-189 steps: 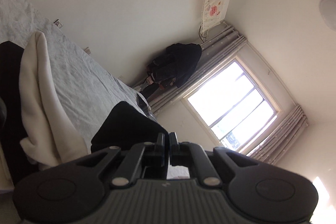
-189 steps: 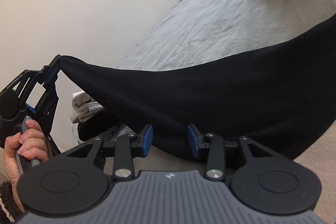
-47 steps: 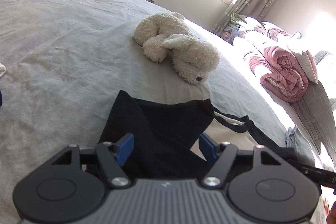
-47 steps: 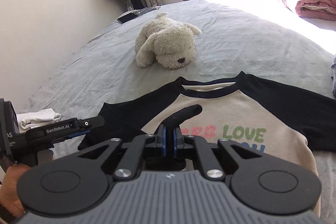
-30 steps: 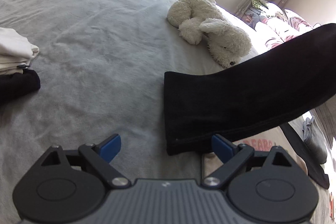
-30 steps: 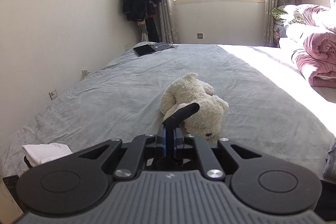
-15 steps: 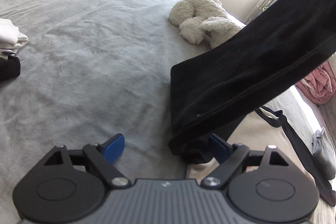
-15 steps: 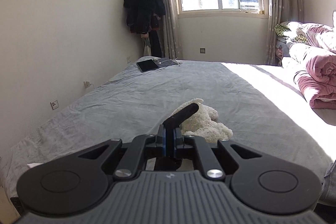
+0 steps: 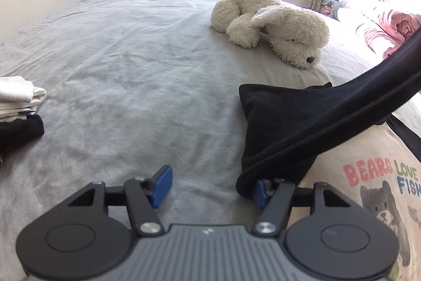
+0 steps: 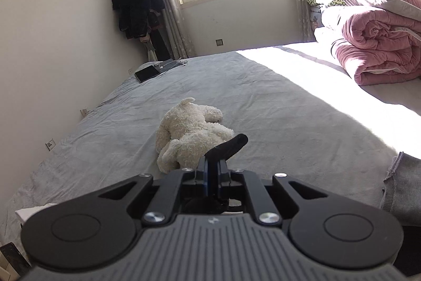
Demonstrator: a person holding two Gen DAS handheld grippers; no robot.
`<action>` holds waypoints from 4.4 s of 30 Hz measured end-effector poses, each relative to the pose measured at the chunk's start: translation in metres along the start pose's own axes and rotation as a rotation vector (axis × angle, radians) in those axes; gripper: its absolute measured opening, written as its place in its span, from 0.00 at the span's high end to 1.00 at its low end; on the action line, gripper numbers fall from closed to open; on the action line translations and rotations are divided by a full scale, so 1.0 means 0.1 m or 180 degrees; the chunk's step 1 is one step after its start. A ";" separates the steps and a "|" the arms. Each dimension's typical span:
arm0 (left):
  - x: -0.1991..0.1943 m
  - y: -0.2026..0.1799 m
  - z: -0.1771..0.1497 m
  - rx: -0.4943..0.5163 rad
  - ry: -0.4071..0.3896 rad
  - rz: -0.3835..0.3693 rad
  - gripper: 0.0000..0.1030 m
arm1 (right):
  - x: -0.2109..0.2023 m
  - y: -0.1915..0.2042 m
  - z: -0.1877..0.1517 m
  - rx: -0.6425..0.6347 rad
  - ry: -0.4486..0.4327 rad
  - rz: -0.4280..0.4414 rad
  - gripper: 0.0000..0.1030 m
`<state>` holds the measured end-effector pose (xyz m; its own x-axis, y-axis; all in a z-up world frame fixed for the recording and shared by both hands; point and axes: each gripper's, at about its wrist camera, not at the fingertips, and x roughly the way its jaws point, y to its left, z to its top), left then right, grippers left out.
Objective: Fold clothes
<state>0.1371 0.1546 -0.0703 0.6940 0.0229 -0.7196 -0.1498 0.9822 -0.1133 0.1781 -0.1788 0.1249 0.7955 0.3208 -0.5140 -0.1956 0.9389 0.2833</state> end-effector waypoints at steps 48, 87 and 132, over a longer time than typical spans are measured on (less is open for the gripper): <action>-0.03 0.08 0.33 -0.0429 -0.0073 -0.0958 0.36 | 0.42 -1.52 -1.66 0.0643 0.0019 -0.0177 0.76; 0.54 0.14 0.09 -0.1436 -0.0385 -0.1491 0.93 | 0.51 -1.16 -1.58 -0.0695 -0.0558 -0.0740 0.95; -0.68 -0.78 -0.14 0.0497 -0.0229 -0.1144 0.16 | -0.25 -1.77 -1.87 0.0687 -0.0122 -0.0905 0.49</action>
<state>0.0916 0.0740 -0.0218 0.7310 -0.3200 -0.6027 0.2168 0.9464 -0.2396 0.0854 -0.3295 -0.0634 0.8224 0.0417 -0.5673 0.1591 0.9406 0.2998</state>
